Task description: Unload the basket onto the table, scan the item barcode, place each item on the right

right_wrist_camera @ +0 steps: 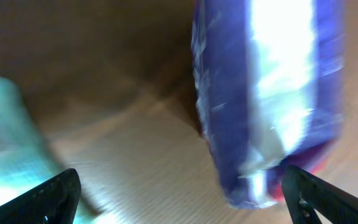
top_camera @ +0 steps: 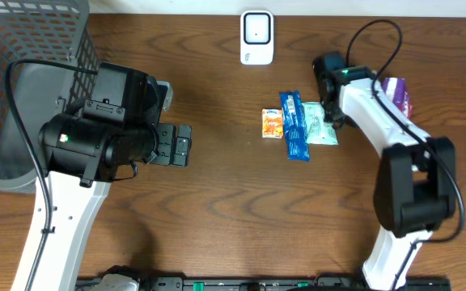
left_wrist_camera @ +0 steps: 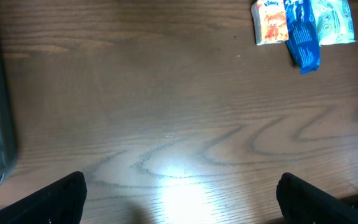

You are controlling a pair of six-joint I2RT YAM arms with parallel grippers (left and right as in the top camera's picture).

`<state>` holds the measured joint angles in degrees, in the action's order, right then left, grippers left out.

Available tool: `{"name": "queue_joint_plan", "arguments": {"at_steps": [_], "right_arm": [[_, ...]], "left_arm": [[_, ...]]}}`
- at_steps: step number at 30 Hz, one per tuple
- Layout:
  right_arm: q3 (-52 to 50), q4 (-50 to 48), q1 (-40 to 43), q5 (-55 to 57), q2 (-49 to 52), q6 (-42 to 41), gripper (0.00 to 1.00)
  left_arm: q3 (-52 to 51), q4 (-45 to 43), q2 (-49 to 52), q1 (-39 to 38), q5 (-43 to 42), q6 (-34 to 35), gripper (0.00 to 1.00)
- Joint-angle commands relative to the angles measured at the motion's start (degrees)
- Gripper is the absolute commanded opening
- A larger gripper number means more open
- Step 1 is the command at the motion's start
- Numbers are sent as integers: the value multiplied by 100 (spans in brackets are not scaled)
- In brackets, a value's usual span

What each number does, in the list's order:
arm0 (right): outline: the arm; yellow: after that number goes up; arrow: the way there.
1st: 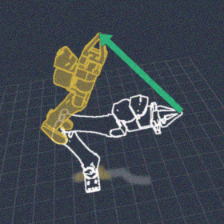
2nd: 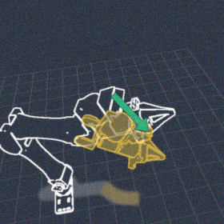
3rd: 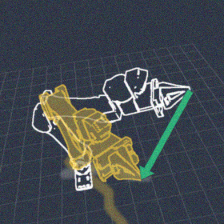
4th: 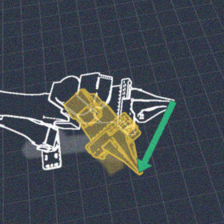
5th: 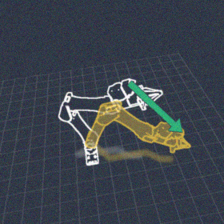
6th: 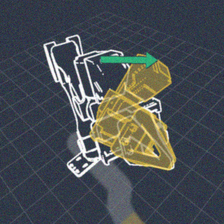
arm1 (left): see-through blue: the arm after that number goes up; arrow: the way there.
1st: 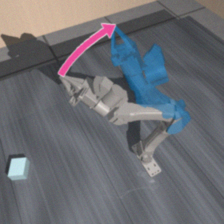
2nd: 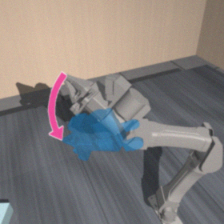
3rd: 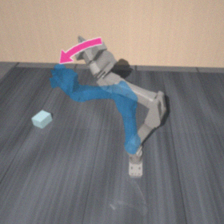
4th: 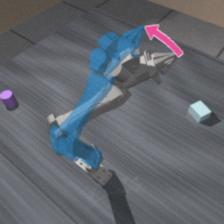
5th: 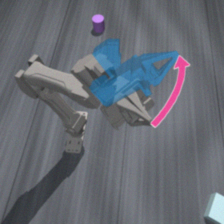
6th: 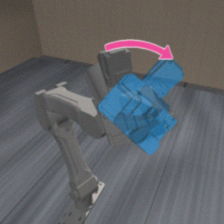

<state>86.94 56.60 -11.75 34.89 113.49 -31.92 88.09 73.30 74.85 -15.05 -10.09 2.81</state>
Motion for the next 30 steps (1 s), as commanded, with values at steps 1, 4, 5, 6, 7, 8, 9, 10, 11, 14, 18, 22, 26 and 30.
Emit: {"name": "queue_joint_plan", "arguments": {"at_steps": [1, 4, 5, 6, 7, 8, 9, 10, 11, 14, 18, 22, 26, 30], "right_arm": [[396, -46, 227, -758, -728, 376, 99], [439, -42, 638, -1438, -1130, 671, 99], [439, -35, 822, -1722, -1233, 804, 99], [439, -20, 1032, -2022, -1316, 946, 99], [437, 7, 1261, -2323, -1379, 1071, 99], [437, 48, 1493, -2605, -1414, 1167, 99], [435, 94, 1740, -2905, -1425, 1252, 99], [431, 140, 2022, -3274, -1416, 1355, 99], [402, 149, 2253, -3606, -1390, 1475, 99], [195, 81, 2857, -4553, -1268, 1768, 99], [-243, -413, 3263, -5501, -986, 1930, 96], [-636, -1104, 3346, -6015, -619, 1932, 92], [-756, -1532, 3340, -6008, -184, 1718, 87], [-756, -1729, 3353, -6006, 262, 1788, 78]], "left_arm": [[52, 20, 17, 31, 72, 7, 98], [52, 20, 17, 31, 72, 7, 98], [52, 20, 17, 31, 72, 7, 98], [52, 20, 17, 31, 72, 7, 98], [52, 20, 17, 31, 72, 7, 98], [52, 20, 17, 31, 72, 7, 98], [52, 20, 17, 31, 72, 7, 98], [52, 20, 17, 31, 72, 7, 98], [52, 20, 17, 31, 72, 7, 98], [52, 20, 17, 31, 72, 7, 98], [52, 20, 17, 31, 72, 7, 98], [52, 20, 17, 31, 72, 7, 98], [52, 20, 17, 31, 72, 7, 98], [52, 20, 17, 31, 72, 7, 98]]}}
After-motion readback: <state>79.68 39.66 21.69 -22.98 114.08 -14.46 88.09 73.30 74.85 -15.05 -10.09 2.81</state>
